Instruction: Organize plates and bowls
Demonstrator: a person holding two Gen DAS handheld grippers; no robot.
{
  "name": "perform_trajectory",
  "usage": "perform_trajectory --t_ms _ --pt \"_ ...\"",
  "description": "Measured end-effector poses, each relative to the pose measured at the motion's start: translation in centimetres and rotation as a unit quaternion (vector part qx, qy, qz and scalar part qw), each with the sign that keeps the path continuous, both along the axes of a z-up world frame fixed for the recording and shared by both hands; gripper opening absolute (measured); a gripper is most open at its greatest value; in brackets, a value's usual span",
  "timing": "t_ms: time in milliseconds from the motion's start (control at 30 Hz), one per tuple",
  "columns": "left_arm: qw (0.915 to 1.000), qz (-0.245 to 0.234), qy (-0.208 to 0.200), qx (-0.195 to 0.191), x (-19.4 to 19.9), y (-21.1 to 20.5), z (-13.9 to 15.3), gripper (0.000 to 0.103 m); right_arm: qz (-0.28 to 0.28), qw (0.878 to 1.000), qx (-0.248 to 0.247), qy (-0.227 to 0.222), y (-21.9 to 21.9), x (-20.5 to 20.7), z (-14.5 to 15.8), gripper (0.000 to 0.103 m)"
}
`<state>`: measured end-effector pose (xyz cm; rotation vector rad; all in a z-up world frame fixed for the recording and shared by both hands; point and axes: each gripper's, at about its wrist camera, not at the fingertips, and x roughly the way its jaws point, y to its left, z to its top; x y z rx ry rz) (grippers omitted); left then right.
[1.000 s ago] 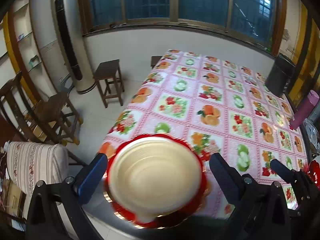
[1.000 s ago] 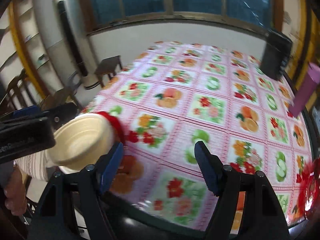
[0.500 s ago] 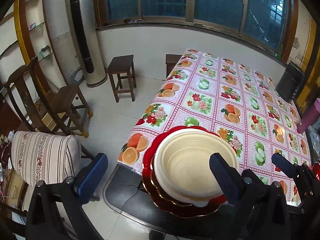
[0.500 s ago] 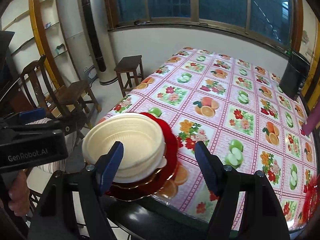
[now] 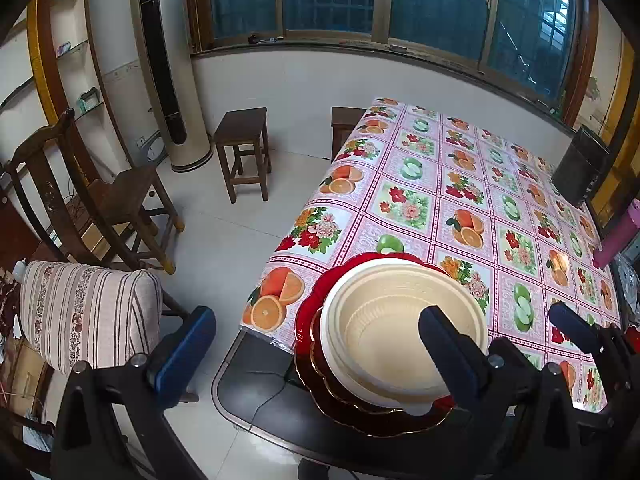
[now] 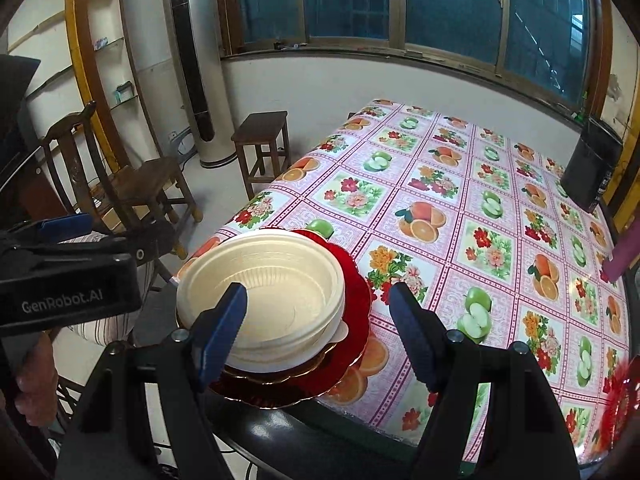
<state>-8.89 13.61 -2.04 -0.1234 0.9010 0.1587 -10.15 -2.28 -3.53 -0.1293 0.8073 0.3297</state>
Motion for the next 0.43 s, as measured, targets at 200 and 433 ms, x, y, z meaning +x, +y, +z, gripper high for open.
perform_trajectory --t_ms 200,433 --pt "1.0000 0.002 -0.001 -0.001 -0.12 0.09 -0.02 0.103 -0.001 1.000 -0.002 0.002 -0.02 0.06 -0.05 0.074" --pt "0.9999 0.003 -0.009 0.014 -0.67 -0.23 -0.17 0.103 0.008 1.000 -0.005 0.005 0.35 -0.37 -0.38 0.074"
